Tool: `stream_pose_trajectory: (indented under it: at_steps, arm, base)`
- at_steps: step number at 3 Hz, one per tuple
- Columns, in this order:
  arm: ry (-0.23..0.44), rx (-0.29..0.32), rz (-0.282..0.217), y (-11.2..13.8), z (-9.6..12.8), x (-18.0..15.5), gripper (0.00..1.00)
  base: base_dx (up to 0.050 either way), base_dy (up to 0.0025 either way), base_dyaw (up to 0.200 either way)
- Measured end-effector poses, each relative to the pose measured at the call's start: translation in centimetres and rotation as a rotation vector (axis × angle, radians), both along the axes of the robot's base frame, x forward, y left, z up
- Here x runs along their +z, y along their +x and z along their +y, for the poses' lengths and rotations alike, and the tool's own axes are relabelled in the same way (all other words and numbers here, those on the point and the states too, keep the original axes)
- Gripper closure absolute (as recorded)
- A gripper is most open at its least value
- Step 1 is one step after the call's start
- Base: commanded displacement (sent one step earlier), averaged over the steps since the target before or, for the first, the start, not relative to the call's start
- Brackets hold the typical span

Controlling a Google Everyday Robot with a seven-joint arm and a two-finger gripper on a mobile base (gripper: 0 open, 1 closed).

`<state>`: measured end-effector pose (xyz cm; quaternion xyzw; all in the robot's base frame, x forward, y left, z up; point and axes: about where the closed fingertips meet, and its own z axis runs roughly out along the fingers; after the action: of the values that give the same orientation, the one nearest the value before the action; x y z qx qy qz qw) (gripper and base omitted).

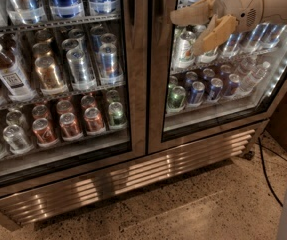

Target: Open right fridge door

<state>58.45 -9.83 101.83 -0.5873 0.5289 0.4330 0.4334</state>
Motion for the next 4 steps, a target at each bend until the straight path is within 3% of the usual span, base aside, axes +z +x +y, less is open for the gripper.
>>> stream_pose_trajectory:
  at_steps: [1,2,3,4]
  arm:
    - [0.0,0.0,0.0,-0.5,-0.1,0.0,0.0]
    - [-0.013,-0.099,-0.043,-0.5,-0.9,0.5,0.0]
    - [0.009,-0.253,-0.082,0.2,-1.7,1.1,0.0]
    - [0.049,-0.316,-0.014,3.3,-1.3,-0.7,0.0]
  base:
    - [0.0,0.0,0.0]
    - [0.0,0.0,0.0]
    - [0.0,0.0,0.0]
    - [0.0,0.0,0.0]
